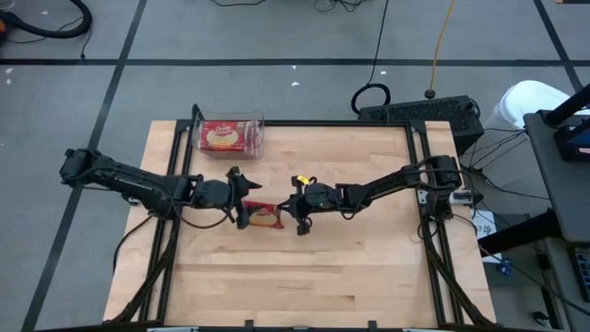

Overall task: Sort popcorn bags into baskets
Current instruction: Put the red popcorn bag into the transparent bin

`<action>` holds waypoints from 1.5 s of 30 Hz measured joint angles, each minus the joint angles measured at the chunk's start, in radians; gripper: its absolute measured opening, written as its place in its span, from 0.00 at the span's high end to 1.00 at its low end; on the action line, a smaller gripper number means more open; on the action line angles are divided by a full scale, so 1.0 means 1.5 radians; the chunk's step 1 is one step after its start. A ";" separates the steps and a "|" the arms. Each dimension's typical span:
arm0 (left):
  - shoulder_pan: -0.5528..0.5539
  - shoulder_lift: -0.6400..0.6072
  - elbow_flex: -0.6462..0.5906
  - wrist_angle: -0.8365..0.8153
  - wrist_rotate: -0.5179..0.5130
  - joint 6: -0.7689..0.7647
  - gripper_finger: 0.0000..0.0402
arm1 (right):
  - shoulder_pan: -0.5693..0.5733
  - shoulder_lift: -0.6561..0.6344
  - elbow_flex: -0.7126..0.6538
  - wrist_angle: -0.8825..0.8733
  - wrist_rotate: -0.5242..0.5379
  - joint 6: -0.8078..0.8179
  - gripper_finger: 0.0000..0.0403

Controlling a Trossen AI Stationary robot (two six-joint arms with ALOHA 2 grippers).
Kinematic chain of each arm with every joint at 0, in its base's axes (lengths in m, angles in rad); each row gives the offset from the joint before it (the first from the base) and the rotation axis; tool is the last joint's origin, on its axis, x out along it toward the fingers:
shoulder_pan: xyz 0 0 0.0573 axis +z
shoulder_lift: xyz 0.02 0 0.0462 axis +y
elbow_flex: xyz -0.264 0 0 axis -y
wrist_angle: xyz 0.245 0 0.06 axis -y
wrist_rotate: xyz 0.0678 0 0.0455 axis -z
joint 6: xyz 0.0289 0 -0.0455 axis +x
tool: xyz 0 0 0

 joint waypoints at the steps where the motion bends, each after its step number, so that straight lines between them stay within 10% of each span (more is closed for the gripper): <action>1: 0.005 0.000 0.000 -0.016 0.012 0.000 0.20 | 0.004 0.000 0.000 0.002 0.000 -0.011 1.00; 6: 0.034 0.000 0.000 -0.061 0.153 -0.036 0.12 | 0.013 0.000 0.000 0.011 0.008 -0.011 1.00; 15: 0.041 0.085 0.000 -0.038 0.192 -0.041 0.27 | 0.024 0.000 0.000 0.064 0.019 -0.025 1.00; 26: 0.048 0.130 0.000 0.017 0.241 0.068 0.83 | 0.035 -0.011 0.000 0.061 0.024 0.000 1.00; 31: 0.072 0.067 0.000 0.014 0.231 0.116 0.93 | 0.059 -0.096 0.000 -0.018 0.173 0.040 0.97; 37: 0.121 -0.052 0.000 0.041 0.084 0.261 0.89 | 0.095 -0.215 -0.078 -0.056 0.349 0.096 0.85; 45: 0.219 -0.078 0.000 0.334 -0.154 0.369 0.93 | 0.114 -0.305 -0.296 0.144 0.371 0.195 0.75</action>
